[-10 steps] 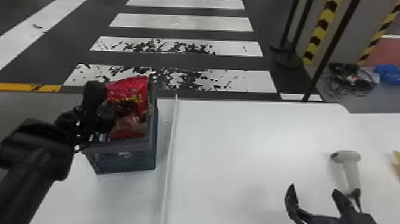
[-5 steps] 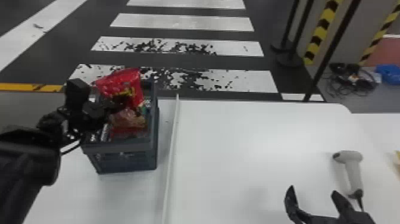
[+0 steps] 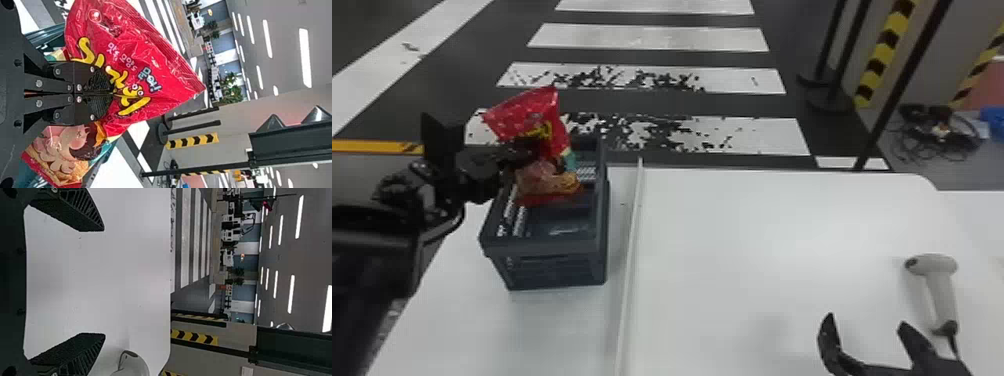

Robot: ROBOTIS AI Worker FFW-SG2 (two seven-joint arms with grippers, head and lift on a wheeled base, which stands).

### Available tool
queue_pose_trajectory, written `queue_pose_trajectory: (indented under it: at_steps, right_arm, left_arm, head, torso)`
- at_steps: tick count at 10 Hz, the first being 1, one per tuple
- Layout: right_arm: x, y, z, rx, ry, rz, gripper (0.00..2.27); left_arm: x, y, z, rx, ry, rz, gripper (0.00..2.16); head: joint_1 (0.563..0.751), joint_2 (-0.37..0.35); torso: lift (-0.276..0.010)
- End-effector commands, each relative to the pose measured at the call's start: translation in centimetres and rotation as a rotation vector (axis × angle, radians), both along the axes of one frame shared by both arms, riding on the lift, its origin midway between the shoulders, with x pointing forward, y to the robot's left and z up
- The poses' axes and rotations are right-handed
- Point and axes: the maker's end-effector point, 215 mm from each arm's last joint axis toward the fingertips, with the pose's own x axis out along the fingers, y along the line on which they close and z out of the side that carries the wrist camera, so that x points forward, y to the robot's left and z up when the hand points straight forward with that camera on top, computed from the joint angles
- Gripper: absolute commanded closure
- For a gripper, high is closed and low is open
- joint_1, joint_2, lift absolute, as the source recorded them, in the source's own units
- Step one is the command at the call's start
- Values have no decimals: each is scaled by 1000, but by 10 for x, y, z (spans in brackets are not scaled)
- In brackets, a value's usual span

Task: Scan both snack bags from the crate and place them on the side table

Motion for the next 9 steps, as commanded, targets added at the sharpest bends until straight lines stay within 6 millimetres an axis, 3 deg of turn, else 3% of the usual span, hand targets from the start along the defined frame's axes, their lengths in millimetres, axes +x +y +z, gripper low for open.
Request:
queue_pose_trajectory:
  at_steps: [1, 4, 9]
  right_arm:
    - [0, 2, 0, 2, 0, 3, 26]
    - [2, 3, 4, -3, -9, 7, 26]
    - [2, 10, 32, -10, -54, 19, 26]
  left_arm:
    - [-3, 11, 24, -16, -17, 26, 2138]
    - [-17, 12, 78, -92, -39, 48, 2138]
    - [-45, -68, 127, -261, -15, -32, 2138]
  head:
    - [695, 22]
    - [695, 43]
    - [695, -1]
  torso:
    - [-95]
    - [-95]
    - [-95]
